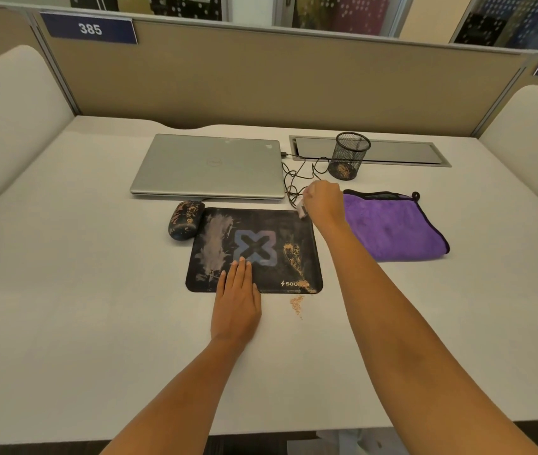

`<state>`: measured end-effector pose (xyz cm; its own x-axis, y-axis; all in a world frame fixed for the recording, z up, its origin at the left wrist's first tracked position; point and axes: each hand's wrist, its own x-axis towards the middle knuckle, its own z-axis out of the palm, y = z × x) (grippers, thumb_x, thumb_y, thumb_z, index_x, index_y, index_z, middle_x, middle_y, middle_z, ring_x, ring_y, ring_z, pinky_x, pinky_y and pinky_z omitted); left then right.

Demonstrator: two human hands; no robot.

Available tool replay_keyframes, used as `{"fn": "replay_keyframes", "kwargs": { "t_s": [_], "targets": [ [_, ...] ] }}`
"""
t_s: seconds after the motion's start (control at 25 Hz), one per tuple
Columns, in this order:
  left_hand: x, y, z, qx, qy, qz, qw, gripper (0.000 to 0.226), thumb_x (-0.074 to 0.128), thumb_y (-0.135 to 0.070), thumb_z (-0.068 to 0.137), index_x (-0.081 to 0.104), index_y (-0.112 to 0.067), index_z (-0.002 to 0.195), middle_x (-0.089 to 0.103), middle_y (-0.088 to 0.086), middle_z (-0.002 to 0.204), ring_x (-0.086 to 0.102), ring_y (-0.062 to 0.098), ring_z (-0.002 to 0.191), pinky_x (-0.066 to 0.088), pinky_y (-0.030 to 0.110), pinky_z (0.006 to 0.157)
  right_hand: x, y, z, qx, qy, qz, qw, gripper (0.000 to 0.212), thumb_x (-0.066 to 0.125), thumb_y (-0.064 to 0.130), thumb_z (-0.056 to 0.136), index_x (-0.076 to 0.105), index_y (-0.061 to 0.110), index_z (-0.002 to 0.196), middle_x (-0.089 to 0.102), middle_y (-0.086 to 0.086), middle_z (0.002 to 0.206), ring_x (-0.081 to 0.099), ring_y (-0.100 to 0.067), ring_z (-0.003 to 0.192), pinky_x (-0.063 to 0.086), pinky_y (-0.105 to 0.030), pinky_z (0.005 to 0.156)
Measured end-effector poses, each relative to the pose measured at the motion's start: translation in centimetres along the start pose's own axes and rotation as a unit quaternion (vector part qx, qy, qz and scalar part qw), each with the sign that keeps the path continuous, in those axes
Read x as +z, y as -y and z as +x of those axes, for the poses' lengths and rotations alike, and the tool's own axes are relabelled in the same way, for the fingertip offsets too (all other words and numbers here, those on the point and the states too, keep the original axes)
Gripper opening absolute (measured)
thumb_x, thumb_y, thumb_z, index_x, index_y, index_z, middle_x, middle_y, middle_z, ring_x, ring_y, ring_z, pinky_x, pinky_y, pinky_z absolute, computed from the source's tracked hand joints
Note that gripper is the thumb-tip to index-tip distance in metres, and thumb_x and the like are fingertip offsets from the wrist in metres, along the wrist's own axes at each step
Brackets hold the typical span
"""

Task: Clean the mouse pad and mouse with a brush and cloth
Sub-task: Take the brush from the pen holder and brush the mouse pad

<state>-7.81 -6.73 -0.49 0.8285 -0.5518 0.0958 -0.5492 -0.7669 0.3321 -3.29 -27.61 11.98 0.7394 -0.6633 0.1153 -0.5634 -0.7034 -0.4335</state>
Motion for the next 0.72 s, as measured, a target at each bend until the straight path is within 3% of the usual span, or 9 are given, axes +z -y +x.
{"fn": "replay_keyframes", "kwargs": {
  "t_s": [0.12,0.24,0.32,0.52,0.72],
  "targets": [
    [-0.1,0.0,0.0,-0.003,0.001,0.000,1.000,0.063,-0.003,-0.038,0.089,0.009,-0.013,0.147,0.009,0.002,0.156,0.001,0.015,0.144,-0.009,0.028,0.113,-0.6,-1.4,-2.1,-0.078,0.088,0.027,0.993,0.024,0.051,0.009,0.094,0.067,0.000,0.110,0.066,-0.011,0.103,0.061,-0.024,0.094,0.042,-0.011,0.068],
    [-0.2,0.0,-0.1,-0.003,0.003,0.002,1.000,0.061,0.003,-0.036,0.090,0.009,-0.013,0.147,0.009,0.002,0.156,0.001,0.015,0.144,-0.009,0.028,0.114,-1.3,-2.1,-3.5,-0.096,0.127,-0.005,0.987,0.024,0.053,0.016,0.094,0.069,0.009,0.111,0.067,-0.014,0.114,0.061,-0.026,0.104,0.047,-0.026,0.084],
    [-0.2,-0.1,-0.1,-0.002,0.003,-0.001,1.000,0.061,0.004,-0.036,0.090,0.009,-0.013,0.147,0.009,0.002,0.156,0.001,0.015,0.144,-0.009,0.028,0.113,-2.1,-2.3,-4.4,-0.113,0.179,-0.065,0.975,0.024,0.053,0.018,0.094,0.069,0.012,0.111,0.066,-0.013,0.117,0.059,-0.026,0.106,0.046,-0.030,0.087],
    [-0.1,0.0,-0.1,0.000,0.002,0.002,1.000,0.061,0.004,-0.036,0.090,0.010,-0.013,0.147,0.010,0.003,0.156,0.001,0.015,0.144,-0.009,0.028,0.113,-4.5,-3.9,-7.1,-0.173,0.252,-0.081,0.949,0.017,0.059,0.010,0.086,0.075,0.010,0.093,0.072,-0.006,0.104,0.064,-0.021,0.091,0.047,-0.027,0.072],
    [-0.2,-0.1,-0.2,0.000,0.003,0.000,1.000,0.063,0.002,-0.037,0.089,0.008,-0.013,0.147,0.008,0.002,0.156,0.000,0.015,0.144,-0.010,0.027,0.113,-4.8,-4.0,-7.6,-0.110,0.147,0.001,0.983,0.019,0.056,0.010,0.090,0.074,0.010,0.097,0.072,-0.007,0.101,0.064,-0.019,0.089,0.050,-0.030,0.077]
  ]
}}
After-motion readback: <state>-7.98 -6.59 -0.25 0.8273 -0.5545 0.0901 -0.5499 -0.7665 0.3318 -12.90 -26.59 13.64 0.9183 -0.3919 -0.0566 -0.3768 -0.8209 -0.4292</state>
